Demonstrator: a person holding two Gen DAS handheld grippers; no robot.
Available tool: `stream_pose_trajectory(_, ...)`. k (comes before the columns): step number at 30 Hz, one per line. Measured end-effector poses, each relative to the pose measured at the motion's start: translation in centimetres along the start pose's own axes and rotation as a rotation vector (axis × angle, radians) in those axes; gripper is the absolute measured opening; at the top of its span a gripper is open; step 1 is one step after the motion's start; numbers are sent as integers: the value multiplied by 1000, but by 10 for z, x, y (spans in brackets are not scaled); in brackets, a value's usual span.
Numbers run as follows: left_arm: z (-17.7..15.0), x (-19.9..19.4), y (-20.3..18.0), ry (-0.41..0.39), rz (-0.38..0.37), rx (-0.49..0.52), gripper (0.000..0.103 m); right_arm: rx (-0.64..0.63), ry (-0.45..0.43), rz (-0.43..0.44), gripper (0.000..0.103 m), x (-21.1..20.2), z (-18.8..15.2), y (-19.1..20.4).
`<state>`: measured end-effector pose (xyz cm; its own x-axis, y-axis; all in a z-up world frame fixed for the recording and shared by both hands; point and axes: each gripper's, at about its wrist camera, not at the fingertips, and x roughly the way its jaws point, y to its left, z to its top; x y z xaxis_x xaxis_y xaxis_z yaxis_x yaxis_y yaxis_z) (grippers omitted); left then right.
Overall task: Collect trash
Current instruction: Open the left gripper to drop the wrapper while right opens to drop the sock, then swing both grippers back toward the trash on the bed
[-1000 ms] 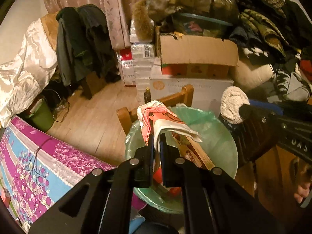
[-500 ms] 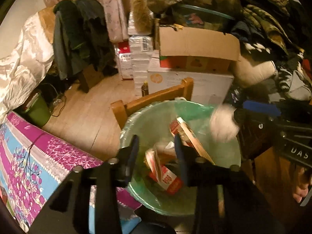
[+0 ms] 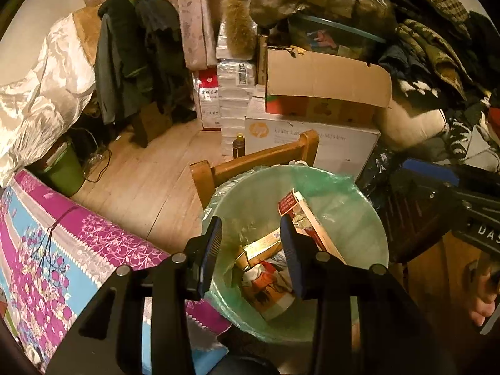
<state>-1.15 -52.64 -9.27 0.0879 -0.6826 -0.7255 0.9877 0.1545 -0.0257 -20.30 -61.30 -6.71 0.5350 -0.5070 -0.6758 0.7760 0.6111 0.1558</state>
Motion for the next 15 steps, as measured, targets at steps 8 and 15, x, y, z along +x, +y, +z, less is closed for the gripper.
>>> stream_pose_trajectory(8,-5,-14,14,-33,39,-41,43,-24,-80,-43,35,-15,2,14)
stream_pose_trajectory(15,-12,-31,31,-75,118,-93,54,-73,-202,-91,46,-32,-3,42)
